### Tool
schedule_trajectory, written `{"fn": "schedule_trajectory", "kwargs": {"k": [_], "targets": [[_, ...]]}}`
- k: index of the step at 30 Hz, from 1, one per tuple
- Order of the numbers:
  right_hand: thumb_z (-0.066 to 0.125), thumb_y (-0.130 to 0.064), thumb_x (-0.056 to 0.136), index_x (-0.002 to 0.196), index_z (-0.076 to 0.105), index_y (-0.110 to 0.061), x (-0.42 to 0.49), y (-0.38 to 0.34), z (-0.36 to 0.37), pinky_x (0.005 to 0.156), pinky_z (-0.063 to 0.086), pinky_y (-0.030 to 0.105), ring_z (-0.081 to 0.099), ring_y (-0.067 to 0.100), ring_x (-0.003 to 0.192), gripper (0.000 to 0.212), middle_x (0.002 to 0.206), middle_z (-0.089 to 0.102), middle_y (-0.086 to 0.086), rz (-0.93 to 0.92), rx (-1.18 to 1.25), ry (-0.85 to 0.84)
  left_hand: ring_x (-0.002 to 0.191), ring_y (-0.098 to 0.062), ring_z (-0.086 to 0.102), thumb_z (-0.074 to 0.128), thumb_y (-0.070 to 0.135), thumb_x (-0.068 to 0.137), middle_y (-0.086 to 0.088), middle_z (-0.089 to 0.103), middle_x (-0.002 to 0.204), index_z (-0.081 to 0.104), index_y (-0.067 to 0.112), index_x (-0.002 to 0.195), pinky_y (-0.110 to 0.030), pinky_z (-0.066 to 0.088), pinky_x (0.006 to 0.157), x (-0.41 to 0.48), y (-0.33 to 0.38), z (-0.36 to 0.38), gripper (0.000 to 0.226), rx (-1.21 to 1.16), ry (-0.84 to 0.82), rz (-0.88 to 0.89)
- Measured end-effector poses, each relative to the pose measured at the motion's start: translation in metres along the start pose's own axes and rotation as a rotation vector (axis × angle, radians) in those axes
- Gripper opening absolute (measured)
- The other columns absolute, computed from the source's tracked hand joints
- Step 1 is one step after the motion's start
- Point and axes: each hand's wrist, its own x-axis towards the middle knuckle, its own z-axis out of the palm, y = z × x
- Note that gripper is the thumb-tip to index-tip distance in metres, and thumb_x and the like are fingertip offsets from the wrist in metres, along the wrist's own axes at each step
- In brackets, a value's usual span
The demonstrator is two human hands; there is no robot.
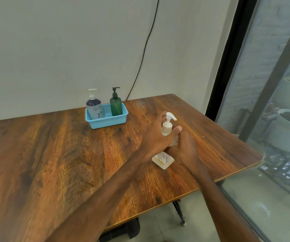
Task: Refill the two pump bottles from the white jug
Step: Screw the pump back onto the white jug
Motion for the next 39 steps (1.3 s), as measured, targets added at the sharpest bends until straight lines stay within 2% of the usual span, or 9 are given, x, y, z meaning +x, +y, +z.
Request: {"fn": "schedule_trajectory", "kwargs": {"k": [4,7,11,16,21,27,31,35,39], "targets": [[0.089,-0.033,0.068,0.099,0.068,-0.025,0.001,0.003,0.002,0.055,0.053,0.024,0.068,-0.001,0.07,0.038,0.084,0.073,-0.012,0.046,-0.01,0.007,0.104,0.004,0.061,0.092,0.049,0.072,0.015,0.065,0.118,0.057,0.028,0.128,-0.01,0.046,0.081,0.004,-0.01,-0.007,0.069,-0.008,0.199,0.044],[0.089,-0.037,0.068,0.105,0.071,-0.024,0.001,0.009,0.004,0.061,0.057,0.027,0.069,0.0,0.074,0.043,0.088,0.075,-0.012,0.07,-0.019,0.004,0.096,0.004,0.065,0.093,0.037,0.073,0.013,0.07,0.107,0.061,0.024,0.125,-0.008,0.049,0.074,0.004,-0.013,-0.016,0.062,-0.022,0.155,0.065],[0.087,-0.037,0.075,0.114,0.072,-0.024,0.0,0.009,0.005,0.059,0.053,0.017,0.07,-0.003,0.078,0.044,0.095,0.075,-0.014,0.022,0.007,0.003,0.1,0.013,0.062,0.089,0.028,0.077,0.018,0.07,0.11,0.058,0.025,0.132,-0.004,0.046,0.074,0.006,-0.012,-0.019,0.063,0.042,0.102,0.088],[0.088,-0.032,0.075,0.097,0.07,-0.022,0.0,0.003,0.002,0.05,0.047,0.018,0.068,0.002,0.067,0.03,0.08,0.071,-0.014,0.04,0.0,0.008,0.111,0.004,0.06,0.084,0.038,0.082,0.017,0.064,0.127,0.052,0.033,0.134,-0.014,0.049,0.085,0.002,-0.01,-0.009,0.061,0.031,0.091,0.088],[0.088,-0.041,0.07,0.099,0.07,-0.024,-0.001,0.005,0.004,0.057,0.057,0.035,0.069,0.003,0.067,0.038,0.081,0.073,-0.012,0.107,-0.027,0.004,0.092,0.005,0.064,0.09,0.05,0.074,0.016,0.072,0.102,0.07,0.025,0.113,-0.011,0.05,0.073,0.005,-0.014,-0.012,0.05,0.051,0.17,0.093],[0.088,-0.035,0.071,0.103,0.07,-0.027,0.001,0.008,0.003,0.056,0.048,0.013,0.067,-0.006,0.073,0.038,0.084,0.072,-0.016,0.08,-0.008,-0.024,0.091,-0.001,0.069,0.091,0.026,0.075,0.007,0.076,0.105,0.065,0.018,0.127,-0.008,0.05,0.071,0.016,-0.012,-0.025,0.06,0.082,0.04,0.101],[0.087,-0.035,0.073,0.111,0.07,-0.024,0.0,0.009,0.004,0.057,0.051,0.016,0.07,-0.002,0.074,0.043,0.09,0.075,-0.013,0.056,0.035,-0.036,0.096,0.008,0.065,0.086,0.017,0.077,0.008,0.075,0.115,0.059,0.016,0.134,-0.004,0.045,0.074,0.018,-0.014,-0.031,0.063,0.127,-0.045,0.128],[0.085,-0.034,0.077,0.102,0.073,-0.026,-0.001,0.007,0.003,0.056,0.052,0.019,0.069,-0.001,0.073,0.029,0.084,0.074,-0.014,0.054,0.024,-0.018,0.115,0.0,0.056,0.087,0.037,0.079,0.011,0.061,0.134,0.049,0.028,0.141,-0.015,0.046,0.088,0.009,-0.014,-0.023,0.073,0.173,-0.069,0.122],[0.088,-0.04,0.071,0.1,0.072,-0.026,0.0,0.008,0.005,0.056,0.05,0.021,0.067,-0.001,0.07,0.036,0.084,0.073,-0.014,0.094,-0.026,0.002,0.099,0.002,0.061,0.091,0.052,0.07,0.018,0.068,0.11,0.068,0.029,0.117,-0.01,0.043,0.074,0.007,-0.018,-0.017,0.058,0.073,0.11,0.11]]}}
